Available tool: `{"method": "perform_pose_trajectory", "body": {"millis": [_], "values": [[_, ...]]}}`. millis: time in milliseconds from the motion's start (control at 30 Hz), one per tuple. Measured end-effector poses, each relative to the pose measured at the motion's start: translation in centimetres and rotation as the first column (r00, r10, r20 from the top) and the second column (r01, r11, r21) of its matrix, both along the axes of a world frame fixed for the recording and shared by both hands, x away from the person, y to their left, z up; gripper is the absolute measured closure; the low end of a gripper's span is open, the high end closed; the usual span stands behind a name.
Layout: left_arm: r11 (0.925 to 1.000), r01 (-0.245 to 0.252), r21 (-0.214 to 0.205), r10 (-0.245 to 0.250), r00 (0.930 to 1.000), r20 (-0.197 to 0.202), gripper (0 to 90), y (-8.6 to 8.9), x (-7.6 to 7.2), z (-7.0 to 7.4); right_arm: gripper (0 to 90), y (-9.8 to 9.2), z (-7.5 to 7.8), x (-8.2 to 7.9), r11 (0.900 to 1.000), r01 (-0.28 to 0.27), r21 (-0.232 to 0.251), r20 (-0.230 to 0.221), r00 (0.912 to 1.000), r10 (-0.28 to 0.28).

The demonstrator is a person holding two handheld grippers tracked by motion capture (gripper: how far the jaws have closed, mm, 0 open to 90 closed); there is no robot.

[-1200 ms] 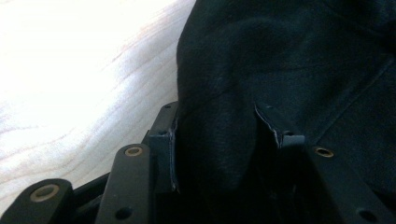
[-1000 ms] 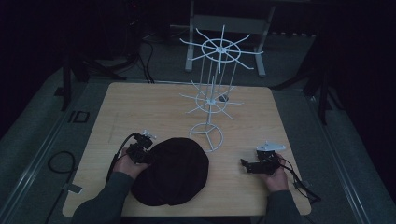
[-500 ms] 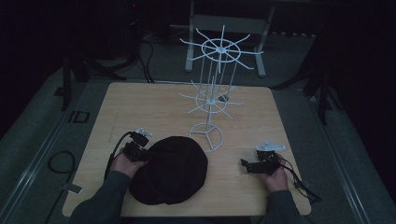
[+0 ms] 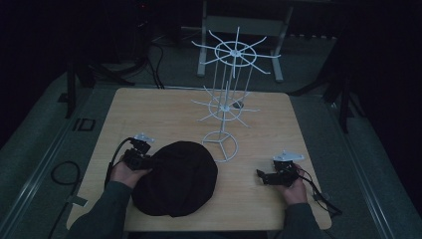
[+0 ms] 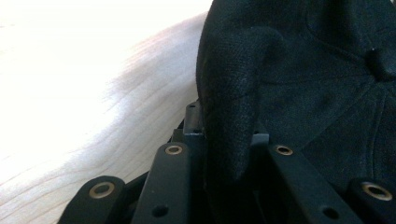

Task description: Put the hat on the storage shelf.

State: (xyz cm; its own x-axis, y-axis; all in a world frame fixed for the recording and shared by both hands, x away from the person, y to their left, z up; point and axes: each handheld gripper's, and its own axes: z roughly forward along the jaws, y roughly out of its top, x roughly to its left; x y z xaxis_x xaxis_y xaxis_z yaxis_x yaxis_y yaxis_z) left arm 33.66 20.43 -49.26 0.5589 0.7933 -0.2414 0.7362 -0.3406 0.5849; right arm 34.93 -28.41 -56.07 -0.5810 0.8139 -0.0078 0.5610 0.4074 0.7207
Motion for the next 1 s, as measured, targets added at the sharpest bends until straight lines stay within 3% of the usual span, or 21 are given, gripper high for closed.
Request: {"method": "perform_pose_trajectory", "body": {"millis": [300,667,1000], "values": [[0.9971,-0.021,-0.074,0.023,0.9993,0.030,78.8,1.9,-0.2,1.2,13.2,0.0,0.0,0.0,1.0000,0.000,0.000,0.000,1.0000,0.000],[0.9944,-0.019,-0.103,0.026,0.9976,0.065,78.6,2.8,-0.1,2.5,13.2,0.0,0.0,0.0,1.0000,0.000,0.000,0.000,1.0000,0.000],[0.9869,-0.027,-0.159,0.044,0.9933,0.107,78.6,4.2,-0.3,4.0,13.2,0.0,0.0,0.0,1.0000,0.000,0.000,0.000,1.0000,0.000]]}}
